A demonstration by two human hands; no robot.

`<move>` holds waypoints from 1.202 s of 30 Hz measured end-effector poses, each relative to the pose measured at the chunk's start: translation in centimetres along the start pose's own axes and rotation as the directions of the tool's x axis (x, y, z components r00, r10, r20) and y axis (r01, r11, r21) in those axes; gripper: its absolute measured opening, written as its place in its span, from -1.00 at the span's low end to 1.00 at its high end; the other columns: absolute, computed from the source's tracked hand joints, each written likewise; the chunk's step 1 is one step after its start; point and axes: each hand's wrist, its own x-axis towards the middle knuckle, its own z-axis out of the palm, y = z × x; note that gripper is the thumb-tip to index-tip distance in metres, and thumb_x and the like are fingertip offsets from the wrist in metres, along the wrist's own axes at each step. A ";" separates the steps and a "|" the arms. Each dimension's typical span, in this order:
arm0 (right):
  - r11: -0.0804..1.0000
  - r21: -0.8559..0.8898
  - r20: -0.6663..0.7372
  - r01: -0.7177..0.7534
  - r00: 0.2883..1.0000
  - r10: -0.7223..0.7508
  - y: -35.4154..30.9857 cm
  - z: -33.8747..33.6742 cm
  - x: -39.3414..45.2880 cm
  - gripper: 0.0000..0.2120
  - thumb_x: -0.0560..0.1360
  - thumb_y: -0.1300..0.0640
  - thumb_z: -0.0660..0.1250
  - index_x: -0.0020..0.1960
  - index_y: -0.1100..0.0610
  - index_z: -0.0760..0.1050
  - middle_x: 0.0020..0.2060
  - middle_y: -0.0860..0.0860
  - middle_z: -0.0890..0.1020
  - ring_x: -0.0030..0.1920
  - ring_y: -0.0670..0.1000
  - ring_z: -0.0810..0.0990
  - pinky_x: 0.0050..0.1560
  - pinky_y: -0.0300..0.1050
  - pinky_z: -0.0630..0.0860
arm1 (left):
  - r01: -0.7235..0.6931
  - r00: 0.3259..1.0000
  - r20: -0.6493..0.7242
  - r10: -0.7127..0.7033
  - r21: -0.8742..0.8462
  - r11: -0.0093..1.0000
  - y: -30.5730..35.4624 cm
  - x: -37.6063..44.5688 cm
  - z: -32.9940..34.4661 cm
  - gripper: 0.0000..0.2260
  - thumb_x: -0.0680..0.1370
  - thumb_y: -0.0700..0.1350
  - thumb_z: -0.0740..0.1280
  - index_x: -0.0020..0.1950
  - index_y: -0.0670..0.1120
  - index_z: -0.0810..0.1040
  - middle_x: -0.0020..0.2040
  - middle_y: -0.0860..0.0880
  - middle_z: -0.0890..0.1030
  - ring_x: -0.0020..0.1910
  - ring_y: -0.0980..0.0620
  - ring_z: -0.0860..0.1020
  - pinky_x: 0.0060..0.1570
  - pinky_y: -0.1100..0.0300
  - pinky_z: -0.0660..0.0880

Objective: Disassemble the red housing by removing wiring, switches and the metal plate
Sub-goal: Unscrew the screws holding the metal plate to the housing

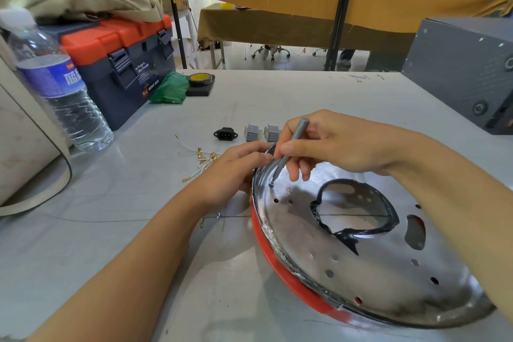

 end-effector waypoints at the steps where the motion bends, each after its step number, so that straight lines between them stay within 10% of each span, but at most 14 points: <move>1: 1.000 0.006 0.010 -0.003 1.000 0.003 0.0 -0.1 0.0 -0.84 0.60 0.17 0.21 -0.09 0.15 0.53 -0.35 0.02 0.64 -0.33 -0.07 0.57 -0.20 -0.30 0.55 | 0.001 1.000 0.004 -0.001 0.000 1.000 0.0 0.0 0.0 -0.77 0.51 -0.10 0.21 0.10 -0.05 0.58 -0.10 -0.10 0.60 -0.14 -0.03 0.53 -0.15 0.13 0.44; 7: 1.000 0.010 0.030 -0.010 1.000 0.009 -0.1 -0.2 -0.3 -0.83 0.60 0.19 0.20 -0.06 0.18 0.55 -0.32 0.05 0.64 -0.26 -0.04 0.58 -0.18 -0.29 0.55 | -0.003 1.000 0.013 0.003 0.006 1.000 -0.1 0.0 0.0 -0.75 0.45 -0.05 0.19 0.03 -0.02 0.59 -0.17 -0.01 0.62 -0.18 0.04 0.55 -0.25 0.29 0.47; 13: 0.999 -0.032 -0.110 0.000 0.994 -0.004 -0.4 1.2 0.3 -0.70 0.59 0.02 0.22 -0.14 0.20 0.57 -0.41 0.07 0.58 -0.39 -0.05 0.50 -0.31 -0.32 0.47 | -0.017 1.000 0.001 0.017 0.010 1.000 0.3 -0.1 0.1 -0.74 0.47 -0.04 0.18 0.04 -0.06 0.59 0.02 -0.42 0.50 -0.09 -0.08 0.45 -0.03 0.00 0.41; 23: 0.966 -0.258 -0.236 0.007 0.969 -0.070 -0.2 2.5 1.3 -0.85 0.63 0.13 0.16 -0.08 0.14 0.43 -0.59 -0.07 0.51 -0.52 -0.22 0.45 -0.40 -0.44 0.33 | -0.018 1.000 -0.005 0.018 0.013 1.000 0.0 0.0 -0.1 -0.77 0.52 -0.10 0.18 0.06 -0.10 0.58 -0.09 -0.32 0.53 -0.17 -0.04 0.47 -0.11 0.03 0.41; 36: 1.000 0.009 -0.050 -0.004 0.999 0.005 0.1 0.3 -0.1 -0.86 0.62 0.19 0.18 -0.07 0.16 0.48 -0.34 0.05 0.62 -0.34 -0.10 0.54 -0.25 -0.30 0.52 | -0.013 1.000 0.013 0.012 0.025 1.000 -0.1 0.0 -0.1 -0.75 0.46 -0.04 0.18 0.02 0.02 0.61 -0.18 0.00 0.63 -0.20 0.04 0.56 -0.22 0.23 0.48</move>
